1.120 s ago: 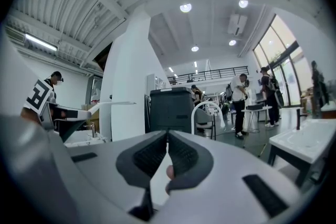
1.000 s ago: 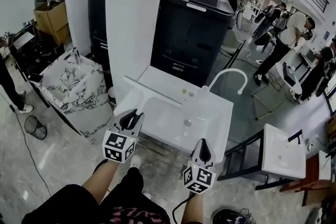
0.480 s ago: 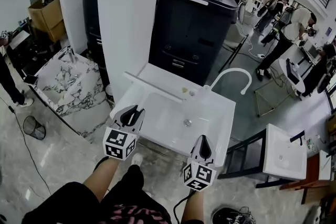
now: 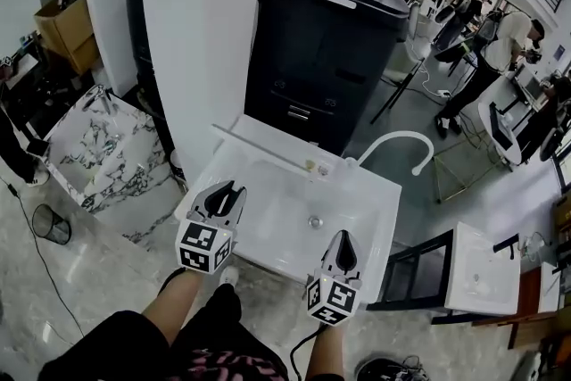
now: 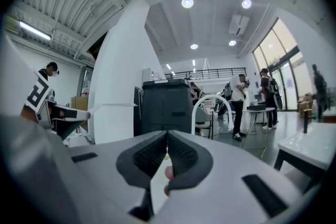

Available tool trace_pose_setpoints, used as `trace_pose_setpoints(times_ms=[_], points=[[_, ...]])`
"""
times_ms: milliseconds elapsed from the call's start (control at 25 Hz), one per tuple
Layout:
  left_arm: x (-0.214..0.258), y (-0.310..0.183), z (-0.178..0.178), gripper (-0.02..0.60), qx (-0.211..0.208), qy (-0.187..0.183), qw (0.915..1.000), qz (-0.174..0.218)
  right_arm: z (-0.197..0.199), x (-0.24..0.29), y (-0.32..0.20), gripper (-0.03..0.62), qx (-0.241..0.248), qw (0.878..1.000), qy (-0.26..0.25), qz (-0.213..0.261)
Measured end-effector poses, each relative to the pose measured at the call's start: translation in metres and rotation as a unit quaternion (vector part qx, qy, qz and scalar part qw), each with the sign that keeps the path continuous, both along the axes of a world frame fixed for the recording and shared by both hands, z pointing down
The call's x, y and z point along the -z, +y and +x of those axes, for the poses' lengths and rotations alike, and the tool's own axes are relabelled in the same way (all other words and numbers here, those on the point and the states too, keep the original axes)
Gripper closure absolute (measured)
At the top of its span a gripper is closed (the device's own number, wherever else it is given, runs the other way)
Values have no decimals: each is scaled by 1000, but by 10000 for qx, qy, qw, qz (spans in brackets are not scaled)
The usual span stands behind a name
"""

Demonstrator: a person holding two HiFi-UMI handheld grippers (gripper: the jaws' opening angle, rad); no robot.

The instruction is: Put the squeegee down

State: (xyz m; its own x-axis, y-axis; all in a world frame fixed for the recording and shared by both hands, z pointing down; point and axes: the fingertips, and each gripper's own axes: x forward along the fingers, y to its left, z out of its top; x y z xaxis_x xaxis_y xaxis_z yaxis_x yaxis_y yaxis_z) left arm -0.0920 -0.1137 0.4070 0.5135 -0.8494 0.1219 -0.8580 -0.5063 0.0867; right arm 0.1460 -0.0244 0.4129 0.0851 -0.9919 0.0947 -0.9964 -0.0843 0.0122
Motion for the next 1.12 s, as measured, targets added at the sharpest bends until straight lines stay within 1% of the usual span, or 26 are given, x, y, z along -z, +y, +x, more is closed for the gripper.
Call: trace_pose_setpoints(times_ms=[200, 280, 440, 520, 600, 800, 920, 1120], points=[[-8, -39, 9, 485, -96, 36, 9999, -121, 2, -8, -35, 572, -29, 9998, 118, -157], [-11, -56, 11, 485, -133, 44, 9998, -169, 2, -6, -49, 572, -79, 9997, 214, -131], [-15, -83, 17, 485, -263, 5, 9994, -227, 3, -4, -75, 572, -194, 9994, 248, -156], [-15, -94, 21, 485, -337, -52, 9992, -201, 3, 0, -86, 572, -281, 9988, 381, -91], [-14, -105, 23, 485, -381, -31, 9990, -218, 1, 6, -97, 572, -342, 9984, 439, -19], [-9, -132, 28, 485, -449, 8, 9988, -209, 1, 10, -125, 573, -421, 9985, 337, -52], [-9, -144, 33, 485, -500, -65, 9986, -140, -1, 7, -140, 574, -486, 9983, 320, -72], [-17, -156, 47, 485, -841, -128, 9963, -130, -5, 5, -161, 573, -579, 9982, 169, -56]])
